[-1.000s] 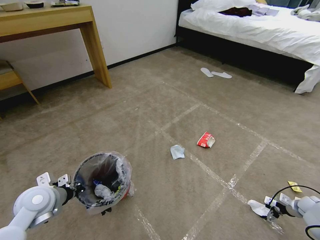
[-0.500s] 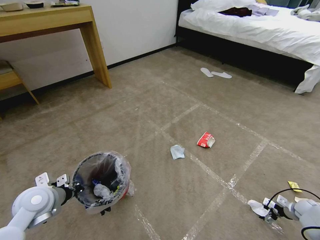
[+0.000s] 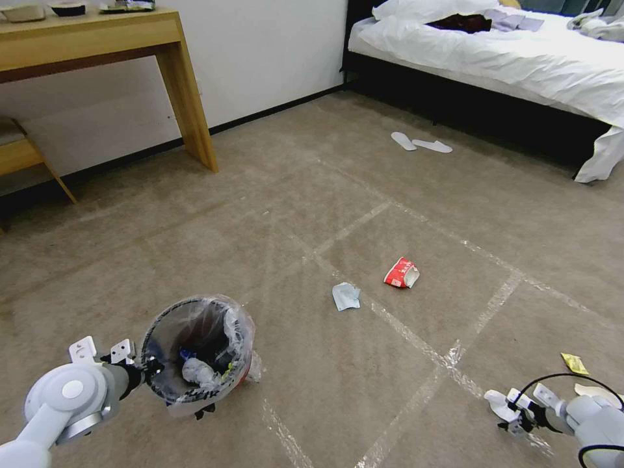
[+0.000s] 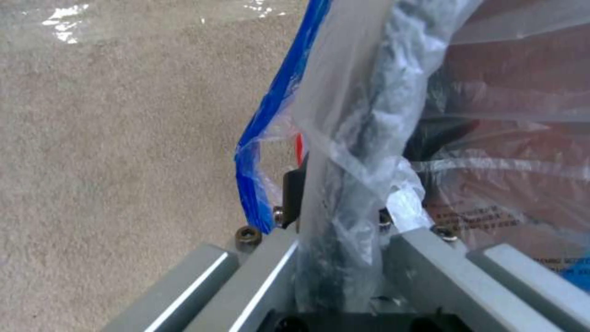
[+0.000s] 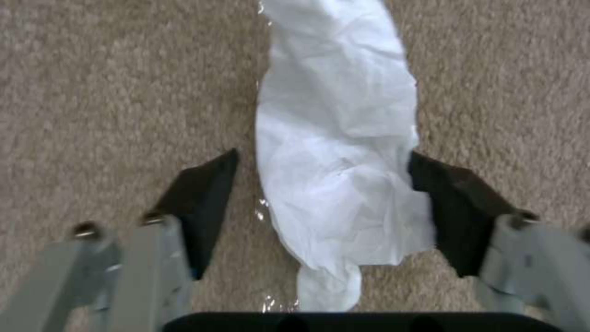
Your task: Pick up the trash bin and place the garbage on the floor into it.
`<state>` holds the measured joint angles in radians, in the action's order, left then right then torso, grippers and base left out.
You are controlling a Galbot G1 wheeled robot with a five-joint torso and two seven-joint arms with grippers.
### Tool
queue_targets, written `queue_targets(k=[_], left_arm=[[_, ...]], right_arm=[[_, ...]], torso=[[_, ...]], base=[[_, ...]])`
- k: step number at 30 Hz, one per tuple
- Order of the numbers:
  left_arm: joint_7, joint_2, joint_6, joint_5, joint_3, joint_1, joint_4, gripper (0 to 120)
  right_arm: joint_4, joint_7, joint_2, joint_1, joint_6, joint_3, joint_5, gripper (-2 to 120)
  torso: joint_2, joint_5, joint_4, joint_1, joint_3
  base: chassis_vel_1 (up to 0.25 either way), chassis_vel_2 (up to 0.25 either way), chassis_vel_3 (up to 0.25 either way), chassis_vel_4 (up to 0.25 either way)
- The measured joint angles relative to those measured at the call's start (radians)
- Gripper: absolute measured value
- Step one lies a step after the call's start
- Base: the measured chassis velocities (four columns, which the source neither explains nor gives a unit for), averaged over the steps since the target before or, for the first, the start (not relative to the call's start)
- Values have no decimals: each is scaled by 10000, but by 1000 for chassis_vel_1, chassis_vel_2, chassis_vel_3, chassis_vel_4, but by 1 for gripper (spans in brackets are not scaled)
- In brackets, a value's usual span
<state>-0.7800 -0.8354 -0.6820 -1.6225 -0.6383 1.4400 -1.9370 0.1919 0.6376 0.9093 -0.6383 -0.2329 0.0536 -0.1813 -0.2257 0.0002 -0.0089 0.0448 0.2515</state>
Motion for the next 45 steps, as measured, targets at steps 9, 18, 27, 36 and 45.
queue_targets(k=[9, 18, 27, 36, 45], left_arm=[[59, 18, 20, 23, 17, -41, 38, 0], [55, 52, 35, 20, 97, -136, 37, 0], [18, 109, 39, -26, 128, -191, -52, 0], [-16, 140, 40, -122, 329, -342, -90, 0], [-83, 259, 28, -238, 553, -526, 10, 0]], right_arm=[[114, -98, 31, -64, -20, -63, 298, 32], [313, 195, -43, -72, -169, -6, 798, 0], [844, 477, -222, 53, -477, 345, 2165, 0], [3683, 1875, -727, -122, -2254, 585, 6564, 0], [9947, 1477, -1205, -596, -1719, 2334, 10416, 0]], torso=[[0, 0, -2, 0, 0], [0, 0, 0, 0, 0], [0, 2, 0, 0, 0], [0, -1, 0, 0, 1], [0, -3, -2, 0, 0]], base=[[0, 0, 0, 0], [0, 0, 0, 0], [0, 0, 0, 0], [0, 0, 0, 0], [0, 0, 0, 0]])
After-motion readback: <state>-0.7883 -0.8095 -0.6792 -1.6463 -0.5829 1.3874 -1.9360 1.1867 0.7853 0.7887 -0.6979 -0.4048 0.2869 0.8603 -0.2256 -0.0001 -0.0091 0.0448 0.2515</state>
